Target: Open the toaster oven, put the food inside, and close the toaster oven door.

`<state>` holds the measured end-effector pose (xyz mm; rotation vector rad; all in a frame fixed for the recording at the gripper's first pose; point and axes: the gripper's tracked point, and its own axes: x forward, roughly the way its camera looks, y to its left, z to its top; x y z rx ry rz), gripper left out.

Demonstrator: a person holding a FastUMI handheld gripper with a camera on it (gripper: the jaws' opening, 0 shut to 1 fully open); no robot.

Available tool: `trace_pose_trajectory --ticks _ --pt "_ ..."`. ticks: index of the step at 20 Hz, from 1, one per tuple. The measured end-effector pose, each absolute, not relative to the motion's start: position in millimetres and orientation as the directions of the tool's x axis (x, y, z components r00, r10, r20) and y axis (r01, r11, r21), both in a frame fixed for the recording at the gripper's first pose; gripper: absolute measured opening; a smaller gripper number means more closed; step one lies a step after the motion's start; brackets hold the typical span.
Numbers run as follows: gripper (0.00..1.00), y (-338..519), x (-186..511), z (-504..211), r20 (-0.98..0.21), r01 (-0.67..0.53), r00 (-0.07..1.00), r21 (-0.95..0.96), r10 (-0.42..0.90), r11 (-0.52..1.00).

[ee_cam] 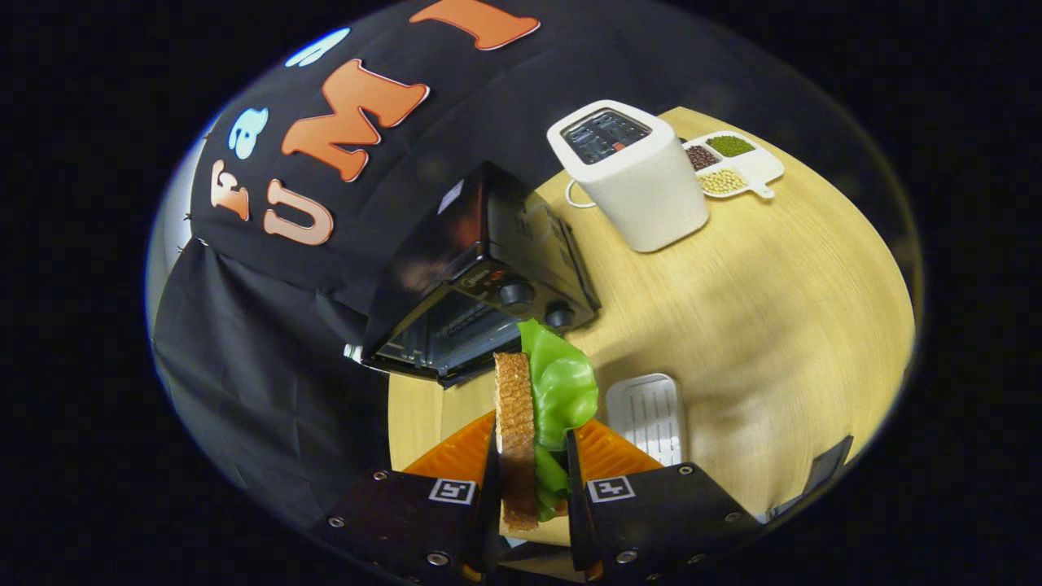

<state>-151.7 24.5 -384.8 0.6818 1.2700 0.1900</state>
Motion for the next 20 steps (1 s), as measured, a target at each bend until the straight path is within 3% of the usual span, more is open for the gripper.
trace_pose_trajectory --ticks 11,20 --pt "0.36 128.3 -110.2 -401.3 -0.694 0.267 0.417 0.711 0.587 0.651" --pt "0.36 171.2 -75.0 -443.5 -0.637 0.350 0.548 0.764 0.543 0.543"
